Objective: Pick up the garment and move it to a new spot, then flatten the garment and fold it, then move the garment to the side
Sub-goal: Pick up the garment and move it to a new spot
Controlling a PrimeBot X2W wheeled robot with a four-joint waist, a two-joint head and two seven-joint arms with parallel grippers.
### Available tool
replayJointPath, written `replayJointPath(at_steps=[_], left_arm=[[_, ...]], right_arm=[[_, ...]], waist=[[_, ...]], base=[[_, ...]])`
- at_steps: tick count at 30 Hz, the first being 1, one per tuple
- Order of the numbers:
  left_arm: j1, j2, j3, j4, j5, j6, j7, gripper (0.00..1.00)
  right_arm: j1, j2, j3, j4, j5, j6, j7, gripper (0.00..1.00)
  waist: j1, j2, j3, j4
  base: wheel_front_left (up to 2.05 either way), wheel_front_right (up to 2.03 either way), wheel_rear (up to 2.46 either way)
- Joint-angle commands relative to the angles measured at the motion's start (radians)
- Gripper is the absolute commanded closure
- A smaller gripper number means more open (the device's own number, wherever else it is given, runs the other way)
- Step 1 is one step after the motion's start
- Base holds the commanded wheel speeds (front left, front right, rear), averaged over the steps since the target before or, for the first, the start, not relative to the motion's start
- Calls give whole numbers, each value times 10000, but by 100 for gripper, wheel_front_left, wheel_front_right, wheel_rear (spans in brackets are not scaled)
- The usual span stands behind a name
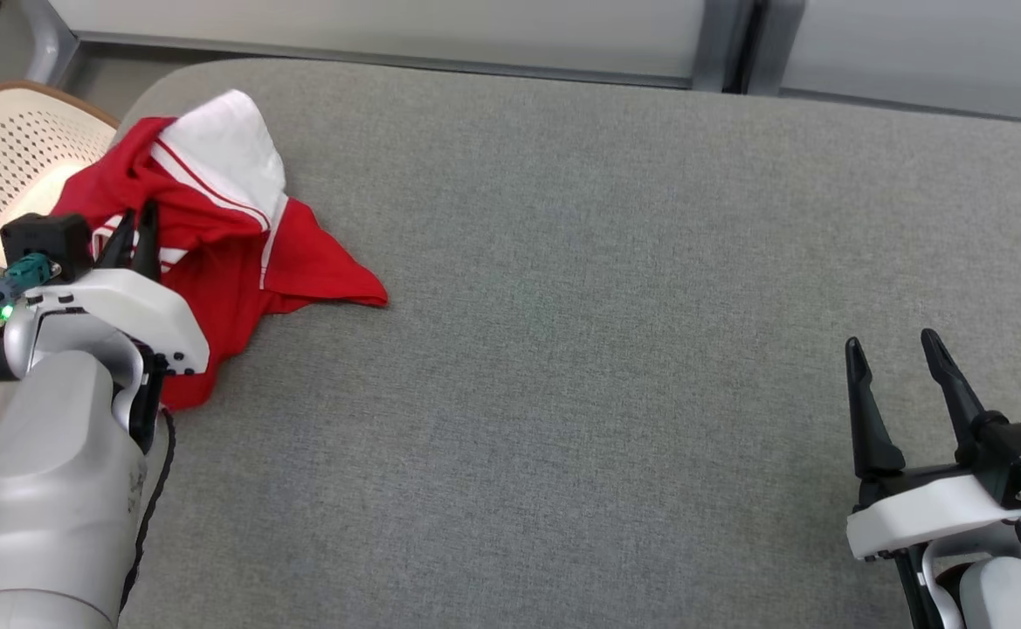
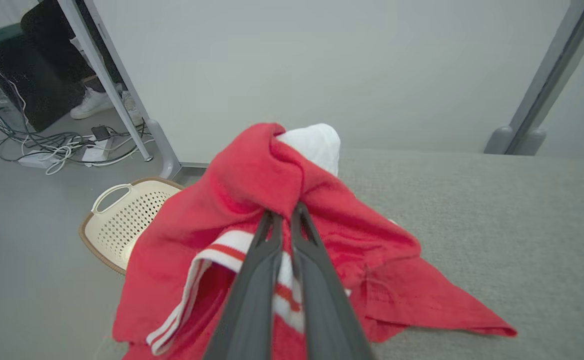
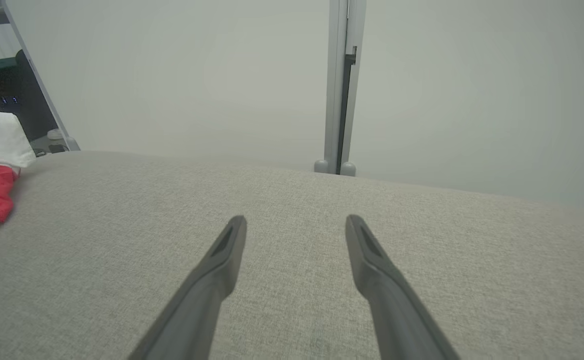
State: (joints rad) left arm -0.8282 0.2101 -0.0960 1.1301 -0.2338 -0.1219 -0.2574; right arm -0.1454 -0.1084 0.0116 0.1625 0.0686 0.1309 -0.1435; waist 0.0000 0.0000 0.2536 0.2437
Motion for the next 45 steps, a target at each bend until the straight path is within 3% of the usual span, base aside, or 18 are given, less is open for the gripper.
replayJointPath(at_steps=[1,7,13,18,20,30,38,39,40,45], left_arm=[[79,17,-24,-323,64,85,-78,100],[1212,-248,22,-3089,251,280,-81,100],[2873,-648,-314,-5681,375,243,-79,100],[3890,-955,-1007,-7359,280,115,281,100],[4269,-1174,-1464,-8104,166,79,651,100],[3977,-1550,-4153,-9010,-318,-36,1413,100],[3655,-1555,-5721,-8210,-707,51,2102,100],[3604,-1559,-5786,-8085,-755,91,2108,62],[3502,-1565,-5869,-7981,-614,127,2067,0],[3413,-1517,-6005,-7806,-625,145,1474,0]], right_arm=[[156,36,-45,-52,-5,-3,-29,0],[645,220,-77,-72,89,-3,61,0],[1089,342,-20,-256,149,-3,167,0],[1154,385,32,-518,109,-3,361,0],[998,388,160,-709,83,-3,470,0],[761,448,141,-834,246,-3,380,0],[590,539,176,-577,481,-3,108,0],[564,546,168,-551,495,-3,57,0],[540,553,156,-513,530,-3,-6,0],[432,566,169,-284,532,-3,-168,0]], waist=[[0,0,-428,142],[0,0,-1309,48],[0,0,-1921,-508],[0,0,-1936,-1372],[0,0,-1751,-2132],[0,0,-846,-4643],[0,0,-131,-5549],[0,0,-62,-5576],[0,0,-3,-5582],[0,0,12,-5317]], base=[[0,0,0],[0,0,0],[0,0,0],[0,0,0],[0,0,0],[0,0,0],[0,0,0],[0,0,0],[0,0,0],[0,0,0]])
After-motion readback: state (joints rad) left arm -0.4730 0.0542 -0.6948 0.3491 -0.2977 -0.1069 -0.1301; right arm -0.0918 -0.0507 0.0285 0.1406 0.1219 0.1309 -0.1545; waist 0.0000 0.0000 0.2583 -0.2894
